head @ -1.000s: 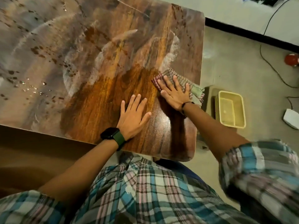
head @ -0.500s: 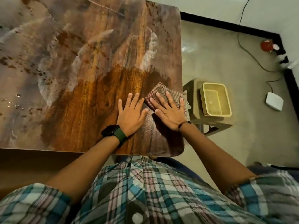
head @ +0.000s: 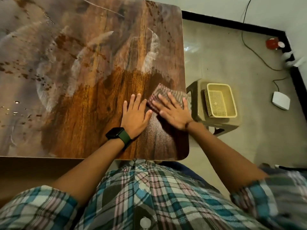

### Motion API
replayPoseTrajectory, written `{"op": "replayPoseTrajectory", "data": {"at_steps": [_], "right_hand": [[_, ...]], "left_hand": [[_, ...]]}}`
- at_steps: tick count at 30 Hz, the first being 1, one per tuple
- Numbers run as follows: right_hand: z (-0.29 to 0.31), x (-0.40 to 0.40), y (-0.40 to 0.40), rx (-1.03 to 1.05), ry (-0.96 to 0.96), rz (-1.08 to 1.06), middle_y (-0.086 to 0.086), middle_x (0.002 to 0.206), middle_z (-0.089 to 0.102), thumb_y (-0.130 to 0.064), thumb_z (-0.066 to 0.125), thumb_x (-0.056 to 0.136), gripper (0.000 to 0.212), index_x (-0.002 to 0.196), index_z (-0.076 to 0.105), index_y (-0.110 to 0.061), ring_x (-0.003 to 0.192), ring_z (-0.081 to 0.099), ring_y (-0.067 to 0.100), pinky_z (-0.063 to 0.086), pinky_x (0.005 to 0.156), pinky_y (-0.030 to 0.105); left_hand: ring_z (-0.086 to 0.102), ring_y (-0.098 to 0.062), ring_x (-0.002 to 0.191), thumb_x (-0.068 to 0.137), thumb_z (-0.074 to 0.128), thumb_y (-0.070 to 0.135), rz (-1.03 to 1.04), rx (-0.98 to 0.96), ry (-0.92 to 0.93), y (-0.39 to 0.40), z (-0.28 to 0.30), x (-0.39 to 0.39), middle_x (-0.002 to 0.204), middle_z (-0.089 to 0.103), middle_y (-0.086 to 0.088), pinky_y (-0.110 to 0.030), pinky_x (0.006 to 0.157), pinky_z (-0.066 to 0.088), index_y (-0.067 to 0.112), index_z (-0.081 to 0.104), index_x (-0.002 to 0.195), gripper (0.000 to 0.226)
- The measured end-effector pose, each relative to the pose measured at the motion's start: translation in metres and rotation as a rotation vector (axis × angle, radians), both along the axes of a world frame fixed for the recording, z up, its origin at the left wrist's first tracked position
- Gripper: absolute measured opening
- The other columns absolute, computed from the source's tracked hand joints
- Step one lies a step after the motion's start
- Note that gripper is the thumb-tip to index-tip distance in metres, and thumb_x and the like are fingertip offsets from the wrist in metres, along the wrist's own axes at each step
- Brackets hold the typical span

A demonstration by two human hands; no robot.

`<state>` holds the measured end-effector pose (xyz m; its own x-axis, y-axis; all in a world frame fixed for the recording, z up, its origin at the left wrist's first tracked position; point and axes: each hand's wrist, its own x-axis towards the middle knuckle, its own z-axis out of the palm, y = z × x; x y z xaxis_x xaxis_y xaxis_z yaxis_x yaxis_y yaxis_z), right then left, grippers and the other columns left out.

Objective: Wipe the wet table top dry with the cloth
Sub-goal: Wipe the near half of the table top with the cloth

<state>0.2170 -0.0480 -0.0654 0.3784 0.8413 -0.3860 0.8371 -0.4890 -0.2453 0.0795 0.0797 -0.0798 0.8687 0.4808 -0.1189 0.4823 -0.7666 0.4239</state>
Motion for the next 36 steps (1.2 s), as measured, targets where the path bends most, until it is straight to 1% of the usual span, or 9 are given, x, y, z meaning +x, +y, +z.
{"op": "replayPoseTrajectory", "data": {"at_steps": [3, 7, 10, 21, 26, 28, 30, 33, 36], "right_hand": [[0.005, 0.001, 0.020, -0.028, 0.059, -0.110, -0.017, 0.156, -0.012, -0.058, 0.006, 0.094, 0.050, 0.143, 0.000, -0.049, 0.142, -0.021, 0.014, -0.024, 0.104, 0.054], [0.005, -0.056, -0.043, 0.014, 0.104, 0.079, -0.026, 0.147, -0.022, -0.072, -0.019, 0.076, 0.064, 0.137, -0.008, -0.055, 0.138, -0.029, 0.010, -0.030, 0.103, 0.048], [0.012, -0.064, -0.073, -0.004, 0.114, 0.195, -0.031, 0.145, -0.020, -0.067, -0.018, 0.079, 0.060, 0.137, -0.006, -0.057, 0.136, -0.031, 0.007, -0.031, 0.102, 0.040], [0.000, 0.131, 0.102, -0.029, -0.024, -0.045, -0.014, 0.157, -0.008, -0.050, 0.013, 0.100, 0.046, 0.145, 0.003, -0.048, 0.144, -0.014, 0.017, -0.013, 0.111, 0.058], [-0.011, 0.080, 0.039, 0.068, -0.065, 0.351, -0.004, 0.158, 0.007, -0.056, -0.013, 0.090, 0.064, 0.147, 0.012, -0.038, 0.145, 0.001, 0.025, -0.006, 0.109, 0.061], [-0.014, 0.054, -0.010, 0.197, -0.064, 0.532, -0.002, 0.149, 0.038, -0.050, -0.002, 0.097, 0.063, 0.141, 0.039, -0.032, 0.140, 0.028, 0.029, 0.010, 0.107, 0.060], [-0.017, 0.065, -0.018, 0.169, -0.017, 0.685, -0.006, 0.143, 0.046, -0.047, 0.007, 0.099, 0.054, 0.135, 0.046, -0.036, 0.136, 0.035, 0.026, 0.014, 0.105, 0.059], [-0.015, 0.105, 0.026, 0.195, -0.007, 0.824, -0.005, 0.146, 0.042, -0.049, 0.008, 0.097, 0.056, 0.136, 0.046, -0.035, 0.137, 0.034, 0.027, 0.009, 0.109, 0.063], [-0.012, 0.143, 0.088, 0.166, -0.023, 0.697, -0.011, 0.158, 0.010, -0.050, 0.009, 0.098, 0.048, 0.146, 0.017, -0.044, 0.146, 0.003, 0.021, -0.009, 0.110, 0.059]], "left_hand": [[0.006, -0.025, 0.143, 0.092, 0.024, 0.043, 0.020, -0.001, -0.022, -0.001, -0.001, 0.001, 0.154, 0.017, -0.010, -0.049, 0.113, 0.003, 0.011, 0.029, 0.141, 0.058], [0.006, -0.023, 0.143, 0.089, 0.021, 0.041, 0.071, -0.021, -0.083, 0.002, 0.000, 0.001, 0.154, 0.018, -0.011, -0.046, 0.114, 0.001, 0.010, 0.027, 0.142, 0.062], [0.007, -0.023, 0.143, 0.089, 0.021, 0.039, 0.093, -0.041, -0.104, 0.008, 0.001, 0.013, 0.154, 0.018, -0.011, -0.046, 0.113, 0.000, 0.009, 0.028, 0.141, 0.061], [0.007, -0.019, 0.142, 0.098, 0.032, 0.034, 0.158, -0.009, -0.023, 0.004, 0.002, 0.056, 0.154, 0.018, -0.006, -0.044, 0.113, -0.001, 0.013, 0.026, 0.142, 0.050], [0.018, -0.017, 0.140, 0.092, 0.018, 0.044, 0.418, -0.081, -0.158, -0.016, 0.001, 0.071, 0.149, 0.032, -0.005, -0.037, 0.113, -0.004, 0.013, 0.032, 0.140, 0.059], [0.021, -0.015, 0.140, 0.091, 0.016, 0.048, 0.540, -0.088, -0.220, -0.024, 0.002, 0.081, 0.147, 0.035, -0.005, -0.031, 0.112, -0.006, 0.013, 0.034, 0.139, 0.062], [0.021, -0.014, 0.140, 0.090, 0.016, 0.050, 0.622, -0.106, -0.247, -0.030, 0.002, 0.088, 0.147, 0.036, -0.005, -0.029, 0.112, -0.007, 0.014, 0.036, 0.138, 0.063], [0.017, -0.014, 0.141, 0.087, 0.014, 0.054, 0.657, -0.146, -0.227, -0.034, 0.005, 0.094, 0.149, 0.031, -0.005, -0.033, 0.113, -0.006, 0.015, 0.031, 0.141, 0.068], [0.015, -0.015, 0.141, 0.085, 0.015, 0.066, 0.687, -0.240, -0.243, -0.039, 0.010, 0.094, 0.152, 0.024, -0.005, -0.030, 0.112, -0.008, 0.015, 0.022, 0.144, 0.079]]}}
